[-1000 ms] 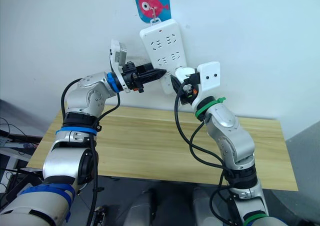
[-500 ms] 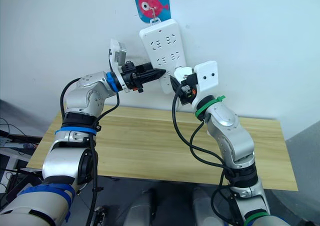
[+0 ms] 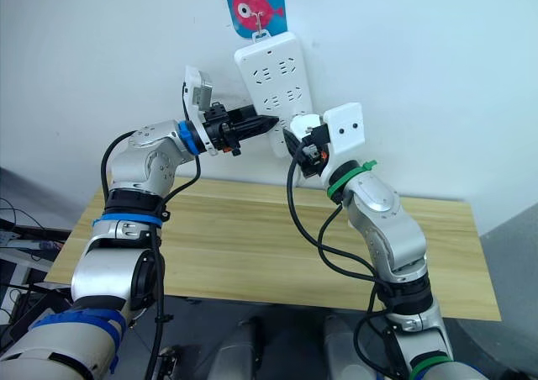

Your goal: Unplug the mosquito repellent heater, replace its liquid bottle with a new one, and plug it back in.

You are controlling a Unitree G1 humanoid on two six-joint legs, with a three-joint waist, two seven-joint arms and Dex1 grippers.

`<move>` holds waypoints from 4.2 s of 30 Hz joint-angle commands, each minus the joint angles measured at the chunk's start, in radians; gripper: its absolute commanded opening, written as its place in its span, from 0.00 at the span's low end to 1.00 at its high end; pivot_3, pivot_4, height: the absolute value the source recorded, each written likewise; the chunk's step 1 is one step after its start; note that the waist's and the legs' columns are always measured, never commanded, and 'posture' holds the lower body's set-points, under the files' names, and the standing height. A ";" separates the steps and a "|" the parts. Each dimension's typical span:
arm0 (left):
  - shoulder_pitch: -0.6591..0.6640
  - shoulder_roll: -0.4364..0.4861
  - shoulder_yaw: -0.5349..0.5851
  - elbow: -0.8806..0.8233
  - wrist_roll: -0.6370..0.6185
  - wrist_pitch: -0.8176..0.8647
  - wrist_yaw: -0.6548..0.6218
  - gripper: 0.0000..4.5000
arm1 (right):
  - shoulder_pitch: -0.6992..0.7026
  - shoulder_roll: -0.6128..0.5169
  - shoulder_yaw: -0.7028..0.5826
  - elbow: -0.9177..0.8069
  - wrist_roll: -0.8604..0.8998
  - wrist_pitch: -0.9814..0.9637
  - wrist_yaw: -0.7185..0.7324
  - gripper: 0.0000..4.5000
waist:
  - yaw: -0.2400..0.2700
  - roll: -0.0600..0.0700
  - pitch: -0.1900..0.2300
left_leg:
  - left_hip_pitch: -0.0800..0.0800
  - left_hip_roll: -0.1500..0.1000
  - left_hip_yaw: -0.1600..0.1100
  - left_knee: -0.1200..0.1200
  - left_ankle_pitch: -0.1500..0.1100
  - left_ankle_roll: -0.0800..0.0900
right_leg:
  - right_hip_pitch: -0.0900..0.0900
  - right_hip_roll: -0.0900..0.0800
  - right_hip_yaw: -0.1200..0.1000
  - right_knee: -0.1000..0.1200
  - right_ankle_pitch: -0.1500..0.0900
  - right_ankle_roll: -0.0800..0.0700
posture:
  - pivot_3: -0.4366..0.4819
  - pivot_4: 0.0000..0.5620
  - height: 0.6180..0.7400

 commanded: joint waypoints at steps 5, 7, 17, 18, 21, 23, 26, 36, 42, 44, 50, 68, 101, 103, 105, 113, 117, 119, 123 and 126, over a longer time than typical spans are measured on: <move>-0.010 -0.004 0.010 -0.045 -0.019 -0.017 0.003 0.29 | -0.032 0.023 -0.024 0.013 -0.029 -0.039 -0.024 0.68 | 0.000 0.000 0.000 | 0.000 0.000 0.000 0.000 0.000 0.000 | 0.000 0.000 0.000 0.000 0.000 0.000 | 0.38 0.41 1.00; -0.008 -0.002 0.010 -0.047 -0.019 -0.018 0.003 0.29 | -0.031 0.018 -0.033 0.014 -0.038 -0.045 -0.032 0.68 | 0.000 0.000 0.000 | 0.000 0.000 0.000 0.000 0.000 0.000 | 0.000 0.000 0.000 0.000 0.000 0.000 | 0.38 0.41 1.00; -0.004 -0.004 0.009 -0.049 -0.020 -0.023 0.006 0.29 | -0.028 0.010 -0.036 0.014 -0.064 -0.049 -0.043 0.68 | 0.000 0.000 0.000 | 0.000 0.000 0.000 0.000 0.000 0.000 | 0.000 0.000 0.001 0.000 0.000 0.001 | 0.38 0.40 1.00; -0.004 -0.004 0.009 -0.049 -0.020 -0.024 0.007 0.29 | -0.027 0.011 -0.035 0.014 -0.065 -0.049 -0.042 0.68 | 0.000 0.000 0.000 | 0.000 0.000 0.000 0.000 0.000 0.000 | 0.000 0.000 0.001 0.000 0.000 0.001 | 0.38 0.39 1.00; 0.000 -0.005 0.009 -0.055 -0.020 -0.024 0.008 0.29 | -0.022 0.018 -0.027 0.009 -0.062 -0.045 -0.034 0.68 | 0.000 0.000 0.000 | 0.000 0.000 0.000 0.000 0.000 0.000 | 0.000 0.000 0.001 0.000 0.000 0.001 | 0.38 0.39 1.00; 0.001 -0.005 0.008 -0.057 -0.020 -0.023 0.009 0.29 | -0.019 0.023 -0.022 0.002 -0.057 -0.043 -0.028 0.68 | -0.001 0.000 0.000 | 0.000 0.000 0.001 0.000 0.000 0.000 | 0.000 0.000 0.001 0.000 0.000 0.001 | 0.38 0.39 1.00; 0.002 -0.005 0.008 -0.060 -0.020 -0.022 0.010 0.29 | -0.011 0.031 -0.013 -0.009 -0.047 -0.038 -0.016 0.68 | -0.001 0.000 0.000 | 0.000 0.000 0.001 0.000 0.000 0.000 | 0.000 0.000 0.001 0.000 0.000 0.001 | 0.38 0.39 1.00; 0.015 -0.002 0.009 -0.078 -0.020 -0.016 0.017 0.29 | -0.007 0.059 0.010 -0.023 -0.036 -0.031 -0.002 0.68 | 0.000 0.000 0.000 | 0.000 0.000 0.001 -0.001 0.000 0.000 | 0.000 0.000 0.001 0.000 0.000 0.001 | 0.39 0.40 1.00; 0.021 0.000 0.010 -0.083 -0.020 -0.014 0.020 0.29 | 0.002 0.064 0.019 -0.039 -0.023 -0.025 0.019 0.68 | 0.000 0.000 0.000 | 0.000 0.000 0.001 -0.001 0.000 0.000 | 0.000 0.000 0.001 0.000 0.000 0.001 | 0.39 0.40 1.00; 0.020 0.001 0.010 -0.083 -0.019 -0.014 0.021 0.29 | 0.004 0.067 0.023 -0.044 -0.021 -0.025 0.025 0.68 | 0.000 0.000 0.000 | 0.000 0.000 0.001 -0.001 0.000 0.000 | -0.001 0.000 0.001 0.000 0.000 0.001 | 0.39 0.41 1.00; 0.020 0.000 0.008 -0.082 -0.018 -0.014 0.022 0.29 | -0.003 0.074 0.025 -0.032 -0.045 -0.034 0.011 0.68 | 0.000 0.000 0.000 | 0.000 0.000 0.001 -0.001 0.000 0.000 | -0.001 0.000 0.001 -0.001 -0.001 0.002 | 0.39 0.42 1.00; 0.018 0.000 0.005 -0.076 -0.013 -0.020 0.025 0.29 | -0.004 0.066 -0.006 -0.015 -0.082 -0.051 -0.025 0.68 | 0.000 0.000 0.000 | 0.000 0.000 0.001 -0.002 0.000 0.000 | -0.001 0.000 0.001 -0.001 -0.003 0.004 | 0.38 0.43 1.00; 0.021 -0.004 0.001 -0.097 -0.017 0.009 0.015 0.29 | -0.118 0.190 0.049 0.310 -0.193 -0.256 -0.032 0.68 | -0.020 0.000 0.000 | 0.004 0.003 0.004 -0.002 0.003 0.004 | 0.000 0.003 0.004 0.000 0.000 0.002 | 0.39 0.43 1.00; 0.020 -0.002 0.005 -0.091 -0.012 0.005 0.017 0.29 | -0.103 0.185 0.047 0.294 -0.187 -0.257 -0.022 0.68 | -0.021 0.000 0.000 | 0.004 0.003 0.004 -0.002 0.003 0.004 | 0.000 0.003 0.004 0.000 0.000 0.002 | 0.39 0.43 1.00; 0.021 0.001 0.008 -0.089 -0.008 0.001 0.019 0.29 | -0.075 0.173 0.042 0.252 -0.172 -0.251 -0.004 0.84 | -0.020 0.000 0.000 | 0.004 0.003 0.004 -0.002 0.003 0.004 | 0.000 0.003 0.004 0.000 0.000 0.002 | 0.39 0.43 1.00; 0.026 0.010 0.011 -0.079 -0.002 -0.008 0.022 0.29 | 0.081 0.052 0.005 -0.105 -0.044 -0.045 0.094 0.99 | 0.004 0.000 0.000 | -0.001 0.002 0.003 -0.010 0.002 0.004 | -0.005 0.001 0.002 -0.005 0.003 -0.002 | 0.38 0.43 1.00; 0.027 0.017 0.011 -0.074 -0.001 -0.013 0.020 0.29 | 0.162 -0.064 -0.013 -0.282 0.064 0.104 0.178 0.99 | 0.005 0.000 0.000 | -0.002 0.001 0.003 -0.013 0.003 0.004 | -0.007 0.001 0.002 -0.005 0.002 -0.002 | 0.37 0.43 1.00; 0.027 0.025 0.015 -0.073 -0.002 -0.011 0.021 0.29 | 0.189 -0.116 -0.035 -0.333 0.106 0.139 0.207 0.99 | 0.002 0.000 0.000 | -0.002 0.001 0.003 -0.014 0.003 0.004 | -0.007 0.001 0.002 -0.005 0.001 0.000 | 0.38 0.43 1.00; 0.062 0.063 0.030 -0.121 -0.032 0.037 0.000 0.51 | 0.197 -0.145 -0.065 -0.339 0.187 0.163 0.244 0.86 | -0.004 0.000 0.000 | -0.001 0.001 0.003 -0.014 0.004 0.002 | -0.007 0.001 0.002 -0.004 0.000 0.002 | 0.38 0.42 1.00; 0.110 0.111 0.044 -0.192 -0.063 0.098 -0.020 0.73 | 0.179 -0.136 -0.046 -0.292 0.193 0.136 0.251 0.61 | -0.008 0.000 0.000 | 0.000 0.002 0.003 -0.014 0.005 0.002 | -0.007 0.001 0.003 -0.004 0.000 0.002 | 0.41 0.40 1.00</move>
